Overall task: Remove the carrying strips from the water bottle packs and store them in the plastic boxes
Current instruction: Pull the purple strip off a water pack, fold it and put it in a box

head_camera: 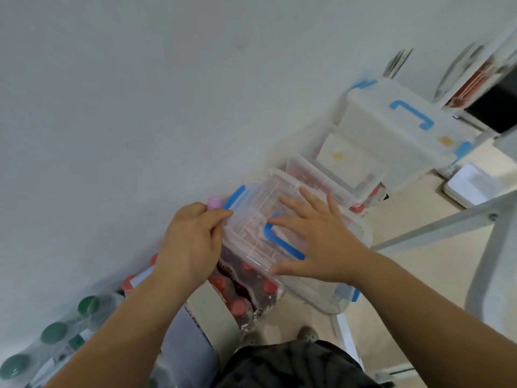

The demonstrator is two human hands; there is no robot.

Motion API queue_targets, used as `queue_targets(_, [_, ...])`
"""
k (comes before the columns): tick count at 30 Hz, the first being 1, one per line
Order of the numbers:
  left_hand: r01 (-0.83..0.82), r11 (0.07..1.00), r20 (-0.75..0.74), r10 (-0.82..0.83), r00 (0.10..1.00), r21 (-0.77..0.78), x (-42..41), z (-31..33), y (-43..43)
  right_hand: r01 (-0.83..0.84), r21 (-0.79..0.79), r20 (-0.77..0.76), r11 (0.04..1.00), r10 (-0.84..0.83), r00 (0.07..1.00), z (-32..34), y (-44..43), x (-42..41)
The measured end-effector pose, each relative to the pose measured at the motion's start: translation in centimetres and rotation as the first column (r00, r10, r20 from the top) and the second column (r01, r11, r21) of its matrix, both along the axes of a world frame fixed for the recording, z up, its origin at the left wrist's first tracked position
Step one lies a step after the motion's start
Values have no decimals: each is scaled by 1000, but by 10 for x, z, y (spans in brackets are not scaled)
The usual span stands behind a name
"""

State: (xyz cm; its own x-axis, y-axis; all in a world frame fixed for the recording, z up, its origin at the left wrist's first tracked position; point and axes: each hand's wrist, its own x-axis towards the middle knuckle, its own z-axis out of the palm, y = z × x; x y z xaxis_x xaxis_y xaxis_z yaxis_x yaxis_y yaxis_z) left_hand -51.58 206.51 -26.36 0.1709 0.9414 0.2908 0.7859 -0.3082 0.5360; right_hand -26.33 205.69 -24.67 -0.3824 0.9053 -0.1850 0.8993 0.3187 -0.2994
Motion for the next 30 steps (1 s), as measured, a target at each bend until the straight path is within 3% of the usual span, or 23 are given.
queue_targets(5, [248,968,66,-250,966,44,32,23,-16,265,108,-184,958,-243,953,-10,-31,40])
queue_targets(8, [448,893,97,-443,891,-39,57,32,-30,331,168,-276,928,-279,920,-18,-51,56])
queue_targets(11, [540,834,93,-532,842,-112,77,31,-44,389,154,-348,908,-319,882,-26,-70,69])
queue_targets(16, [558,816,-13,-566,824,-152,99,25,-59,552,92,-502,828,-440,744,-37,-98,85])
queue_targets(19, [527,827,-177,-558,811,-194,108,24,-67,551,-19,-561,834,-465,685,-43,-109,89])
queue_targets(23, [474,863,-372,-504,780,-175,118,18,-69,491,-101,-601,865,-447,663,-51,-114,88])
queue_targets(27, [442,884,-415,-463,783,-152,119,14,-72,404,-144,-611,903,-402,681,-55,-110,88])
queue_targets(30, [434,891,-422,-446,789,-132,124,15,-70,429,-129,-637,894,-406,655,-59,-108,86])
